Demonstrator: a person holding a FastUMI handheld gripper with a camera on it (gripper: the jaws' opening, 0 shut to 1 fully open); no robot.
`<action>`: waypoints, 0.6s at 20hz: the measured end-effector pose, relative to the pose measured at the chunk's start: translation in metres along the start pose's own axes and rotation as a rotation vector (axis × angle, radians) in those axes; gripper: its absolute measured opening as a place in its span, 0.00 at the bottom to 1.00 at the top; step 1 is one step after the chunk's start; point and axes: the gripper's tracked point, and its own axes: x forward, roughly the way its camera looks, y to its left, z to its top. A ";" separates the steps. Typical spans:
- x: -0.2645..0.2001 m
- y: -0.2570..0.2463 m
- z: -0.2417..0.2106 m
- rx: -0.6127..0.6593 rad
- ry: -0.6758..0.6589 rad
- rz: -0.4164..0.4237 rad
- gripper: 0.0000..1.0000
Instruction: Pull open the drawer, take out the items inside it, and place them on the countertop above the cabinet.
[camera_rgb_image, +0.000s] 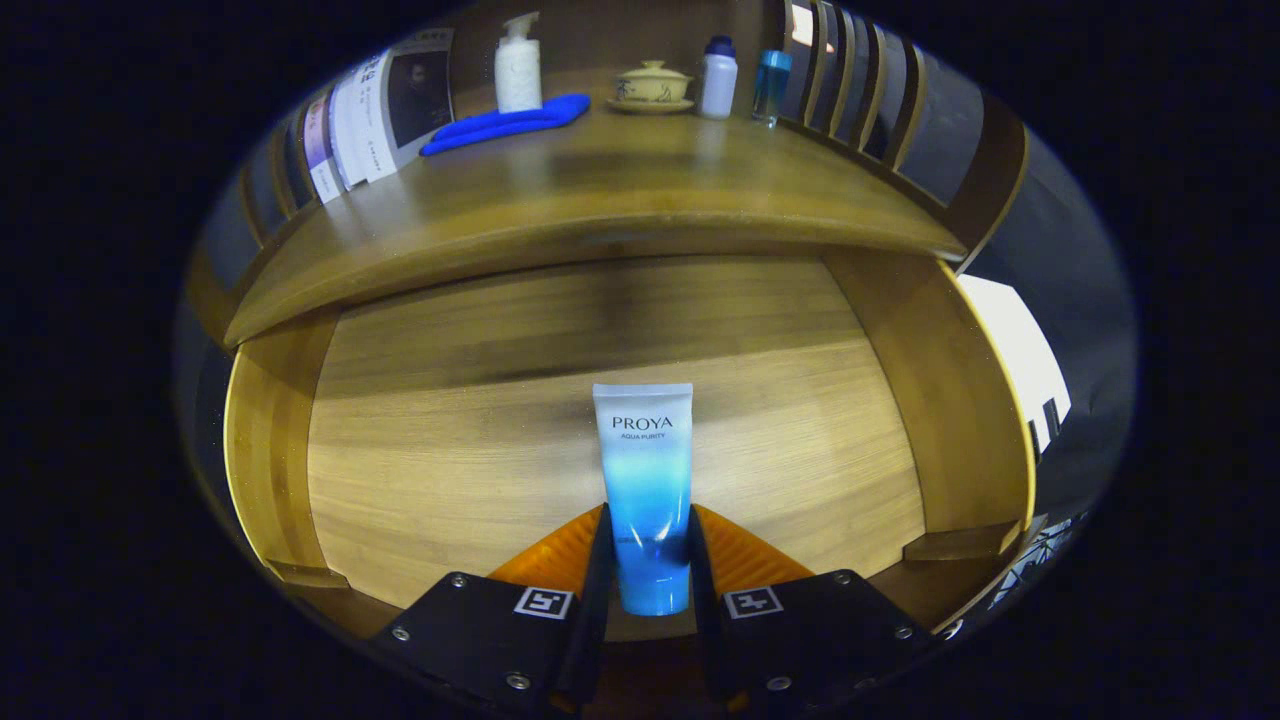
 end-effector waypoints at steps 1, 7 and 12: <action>-0.007 0.001 0.004 -0.002 -0.028 0.006 0.41; -0.049 0.004 0.021 -0.090 -0.117 -0.019 0.41; -0.078 -0.001 0.044 -0.145 -0.200 -0.065 0.41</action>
